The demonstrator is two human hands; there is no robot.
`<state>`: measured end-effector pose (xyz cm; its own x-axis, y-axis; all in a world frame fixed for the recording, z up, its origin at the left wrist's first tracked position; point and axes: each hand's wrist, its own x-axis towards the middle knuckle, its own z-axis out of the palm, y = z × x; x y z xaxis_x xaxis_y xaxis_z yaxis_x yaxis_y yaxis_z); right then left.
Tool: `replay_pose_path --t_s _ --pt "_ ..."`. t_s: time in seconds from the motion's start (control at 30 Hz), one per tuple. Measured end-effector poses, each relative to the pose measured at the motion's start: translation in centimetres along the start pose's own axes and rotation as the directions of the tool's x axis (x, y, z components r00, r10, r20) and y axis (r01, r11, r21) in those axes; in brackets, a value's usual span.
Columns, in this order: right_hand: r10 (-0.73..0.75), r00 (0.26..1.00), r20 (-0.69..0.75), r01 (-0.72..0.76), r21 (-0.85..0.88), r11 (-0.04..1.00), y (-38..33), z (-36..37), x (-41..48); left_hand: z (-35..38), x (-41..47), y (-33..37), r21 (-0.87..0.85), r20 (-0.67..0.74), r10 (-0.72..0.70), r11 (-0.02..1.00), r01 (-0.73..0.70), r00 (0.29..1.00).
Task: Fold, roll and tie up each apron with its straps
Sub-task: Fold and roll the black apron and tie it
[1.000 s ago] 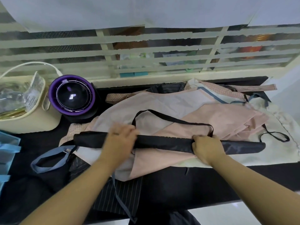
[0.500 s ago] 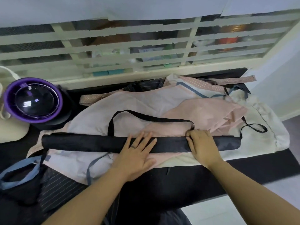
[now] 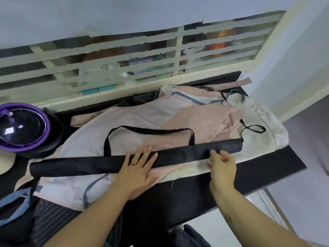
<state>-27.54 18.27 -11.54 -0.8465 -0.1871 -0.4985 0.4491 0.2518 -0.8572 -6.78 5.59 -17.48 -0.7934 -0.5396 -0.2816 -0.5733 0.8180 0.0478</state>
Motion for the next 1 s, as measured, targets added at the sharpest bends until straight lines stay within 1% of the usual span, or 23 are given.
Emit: replay_pose_path --t_s 0.03,0.07,0.1,0.17,0.23,0.27,0.3,0.33,0.4,0.47,0.5,0.57,0.63,0.7,0.77,0.83,0.9,0.97,1.0 --pt "0.187 0.980 0.068 -0.195 0.138 0.971 0.6 0.7 -0.6 0.0 0.0 0.0 -0.001 0.001 -0.003 1.000 0.003 1.000" --pt "0.305 0.943 0.131 -0.328 0.222 0.918 0.8 1.2 -0.9 -0.3 -0.1 0.1 -0.003 0.006 -0.018 1.000 0.018 1.000" --pt "0.365 0.914 0.180 -0.402 0.256 0.879 0.7 1.6 -0.9 -0.3 -0.1 0.2 0.013 0.029 -0.032 0.999 0.032 0.999" --pt "0.395 0.890 0.229 -0.445 0.246 0.861 0.4 2.2 -0.7 -0.3 -0.1 0.1 0.004 0.061 -0.064 0.998 0.064 0.996" --pt "0.379 0.907 0.184 -0.415 0.234 0.879 0.1 2.5 -0.2 -0.7 -0.3 0.2 0.000 0.067 -0.069 0.998 0.069 0.995" --pt "0.348 0.928 0.135 -0.371 0.222 0.902 0.1 2.5 0.0 -0.9 -0.3 0.3 0.003 0.073 -0.069 0.998 0.069 0.995" --pt "0.302 0.946 0.119 -0.322 0.225 0.920 0.2 2.7 0.1 -0.8 -0.3 0.2 -0.005 0.072 -0.066 0.998 0.066 0.995" --pt "0.241 0.960 0.146 -0.270 0.238 0.933 0.3 2.7 0.1 -0.7 -0.3 0.2 -0.018 0.083 -0.056 0.998 0.058 0.995" --pt "0.141 0.950 0.277 -0.205 0.216 0.955 1.1 3.4 -0.4 -0.6 -0.3 0.2 -0.019 0.095 -0.052 0.998 0.054 0.994" --pt "0.093 0.921 0.378 -0.135 0.088 0.987 1.7 4.3 -0.9 -0.7 -0.2 0.3 -0.038 0.059 -0.029 0.999 0.031 0.998" --pt "0.083 0.911 0.403 -0.091 0.002 0.996 1.9 4.9 -1.2 -1.1 -0.2 0.3 -0.064 0.073 -0.021 0.998 0.026 0.997" --pt "0.077 0.901 0.427 -0.023 -0.129 0.991 2.3 6.1 -1.7 -1.4 -0.3 0.5 -0.091 0.034 -0.008 0.996 0.011 0.999" --pt "0.030 0.903 0.429 0.082 -0.241 0.967 2.0 7.1 -2.6 -2.0 -0.2 0.9 -0.113 0.063 -0.018 0.993 0.025 0.998" --pt "-0.098 0.912 0.398 0.231 -0.304 0.924 1.2 7.5 -3.4 -2.4 0.3 1.7 -0.087 0.073 -0.018 0.996 0.024 0.997" --pt "-0.247 0.895 0.371 0.363 -0.285 0.887 -0.4 7.6 -3.7 -2.6 1.1 3.0 -0.090 0.040 -0.017 0.996 0.021 0.999" --pt "-0.373 0.862 0.344 0.467 -0.251 0.848 -2.3 7.5 -3.5 -3.0 2.1 4.7 -0.100 0.035 0.012 0.995 -0.008 0.999" --pt "-0.456 0.802 0.386 0.571 -0.269 0.776 -3.1 7.2 -3.2 -2.9 2.9 6.1 -0.153 0.019 0.042 0.988 -0.038 0.999" --pt "-0.472 0.708 0.526 0.674 -0.303 0.674 -2.3 7.3 -3.2 -2.8 3.3 6.5 -0.167 0.037 0.105 0.981 -0.098 0.994" --pt "-0.472 0.634 0.613 0.739 -0.297 0.605 -1.8 7.4 -3.6 -2.7 3.5 6.4 -0.122 0.029 0.144 0.983 -0.139 0.989"
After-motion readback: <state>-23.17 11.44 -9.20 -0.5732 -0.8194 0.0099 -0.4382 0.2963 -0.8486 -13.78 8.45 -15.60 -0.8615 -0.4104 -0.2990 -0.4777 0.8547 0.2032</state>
